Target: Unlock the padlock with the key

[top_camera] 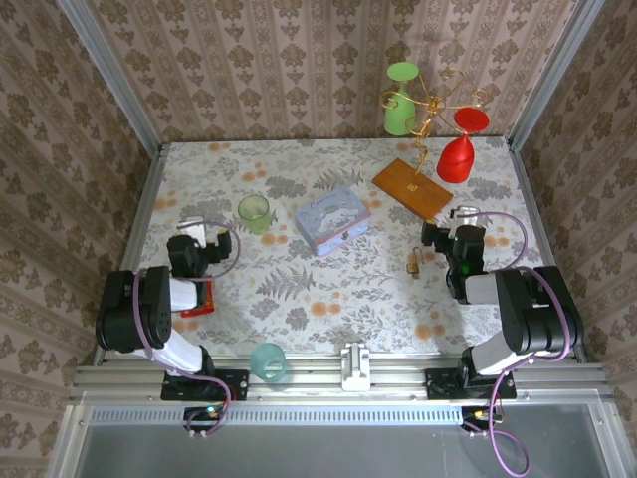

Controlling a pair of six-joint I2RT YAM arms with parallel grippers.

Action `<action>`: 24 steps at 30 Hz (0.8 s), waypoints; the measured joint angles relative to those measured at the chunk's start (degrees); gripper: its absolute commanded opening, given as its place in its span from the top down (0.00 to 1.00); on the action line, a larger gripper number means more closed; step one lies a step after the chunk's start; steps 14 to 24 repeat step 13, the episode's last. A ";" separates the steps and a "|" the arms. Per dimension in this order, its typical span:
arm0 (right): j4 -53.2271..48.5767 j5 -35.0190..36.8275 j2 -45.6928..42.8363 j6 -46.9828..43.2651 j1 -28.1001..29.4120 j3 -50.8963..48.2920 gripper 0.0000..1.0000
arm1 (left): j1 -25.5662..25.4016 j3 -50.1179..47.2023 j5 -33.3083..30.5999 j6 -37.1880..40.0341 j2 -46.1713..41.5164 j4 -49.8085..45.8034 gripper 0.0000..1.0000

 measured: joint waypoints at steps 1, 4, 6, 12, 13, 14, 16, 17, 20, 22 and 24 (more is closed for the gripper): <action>0.00 0.00 0.00 -0.20 0.00 0.26 0.00 | -0.39 0.42 -0.26 0.39 0.07 -0.09 0.00; -0.09 0.00 0.00 -0.48 0.09 0.33 0.00 | -1.95 1.66 -0.96 1.05 0.04 -0.22 0.00; -0.15 0.00 0.00 -0.63 0.28 0.33 0.00 | -2.43 1.92 -1.31 1.44 0.04 -0.24 0.00; -1.11 -0.81 0.00 -1.31 0.81 1.01 0.00 | -2.56 1.92 -2.86 2.03 0.04 -0.26 0.00; -1.07 -0.85 0.00 -1.49 0.90 1.05 0.00 | -2.58 1.92 -3.19 2.05 0.04 -0.24 0.00; -1.07 -0.85 0.00 -1.49 0.90 1.05 0.00 | -2.58 1.92 -3.19 2.05 0.04 -0.24 0.00; -1.07 -0.85 0.00 -1.49 0.90 1.05 0.00 | -2.58 1.92 -3.19 2.05 0.04 -0.24 0.00; -1.07 -0.85 0.00 -1.49 0.90 1.05 0.00 | -2.58 1.92 -3.19 2.05 0.04 -0.24 0.00; -1.07 -0.85 0.00 -1.49 0.90 1.05 0.00 | -2.58 1.92 -3.19 2.05 0.04 -0.24 0.00; -1.07 -0.85 0.00 -1.49 0.90 1.05 0.00 | -2.58 1.92 -3.19 2.05 0.04 -0.24 0.00; -1.07 -0.85 0.00 -1.49 0.90 1.05 0.00 | -2.58 1.92 -3.19 2.05 0.04 -0.24 0.00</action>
